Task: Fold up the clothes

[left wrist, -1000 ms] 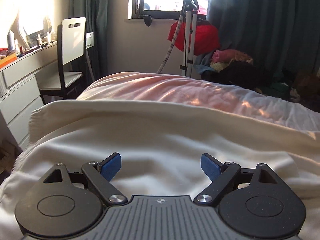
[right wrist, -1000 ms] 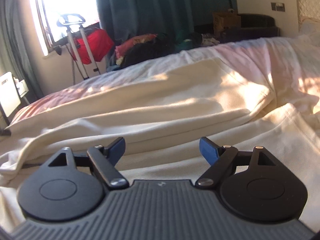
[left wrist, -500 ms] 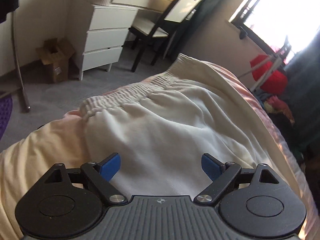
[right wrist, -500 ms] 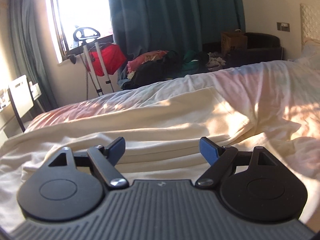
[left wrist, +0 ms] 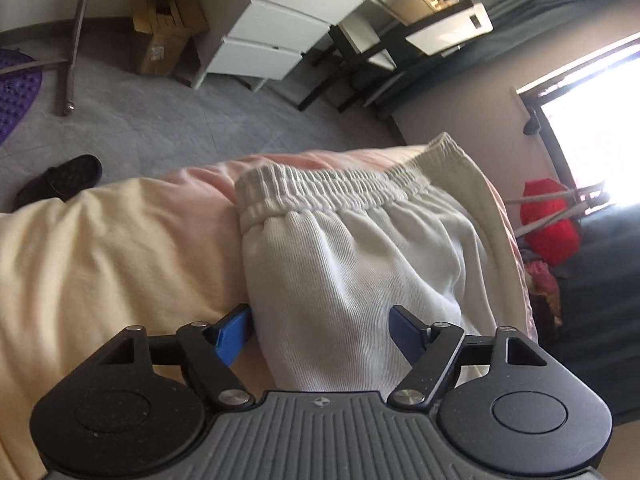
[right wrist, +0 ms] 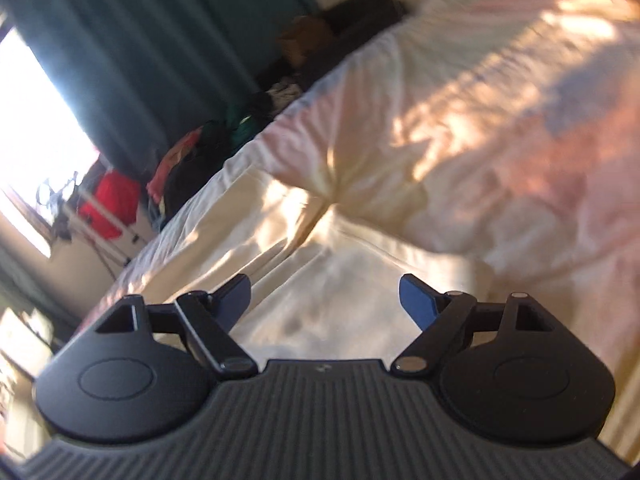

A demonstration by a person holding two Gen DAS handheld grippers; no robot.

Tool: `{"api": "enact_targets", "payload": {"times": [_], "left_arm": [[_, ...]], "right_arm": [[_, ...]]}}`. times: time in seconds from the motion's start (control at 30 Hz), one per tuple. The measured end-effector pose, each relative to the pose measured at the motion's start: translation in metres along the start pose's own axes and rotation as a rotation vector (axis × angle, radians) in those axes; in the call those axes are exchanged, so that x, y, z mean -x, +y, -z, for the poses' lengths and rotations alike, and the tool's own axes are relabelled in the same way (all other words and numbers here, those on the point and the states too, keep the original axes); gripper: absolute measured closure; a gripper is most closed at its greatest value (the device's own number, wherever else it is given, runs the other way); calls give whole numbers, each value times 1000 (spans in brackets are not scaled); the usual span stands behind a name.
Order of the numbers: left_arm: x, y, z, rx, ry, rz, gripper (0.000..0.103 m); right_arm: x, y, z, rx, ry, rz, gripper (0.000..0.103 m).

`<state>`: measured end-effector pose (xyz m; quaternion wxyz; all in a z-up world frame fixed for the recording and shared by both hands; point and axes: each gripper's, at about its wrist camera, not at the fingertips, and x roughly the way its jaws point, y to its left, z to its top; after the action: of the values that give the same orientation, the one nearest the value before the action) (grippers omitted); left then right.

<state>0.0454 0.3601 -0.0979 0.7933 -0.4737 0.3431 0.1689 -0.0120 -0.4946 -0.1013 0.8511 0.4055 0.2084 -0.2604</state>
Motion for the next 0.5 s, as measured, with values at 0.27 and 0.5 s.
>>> {"api": "enact_targets", "payload": {"times": [0.27,0.5], "left_arm": [[-9,4,0,30,-47,18,74],[6,-9,1,14,-142,68,94]], "right_arm": [[-33,-59,-6,-298,73,138,19],[-33,-65,2,-333,102,163,19]]}}
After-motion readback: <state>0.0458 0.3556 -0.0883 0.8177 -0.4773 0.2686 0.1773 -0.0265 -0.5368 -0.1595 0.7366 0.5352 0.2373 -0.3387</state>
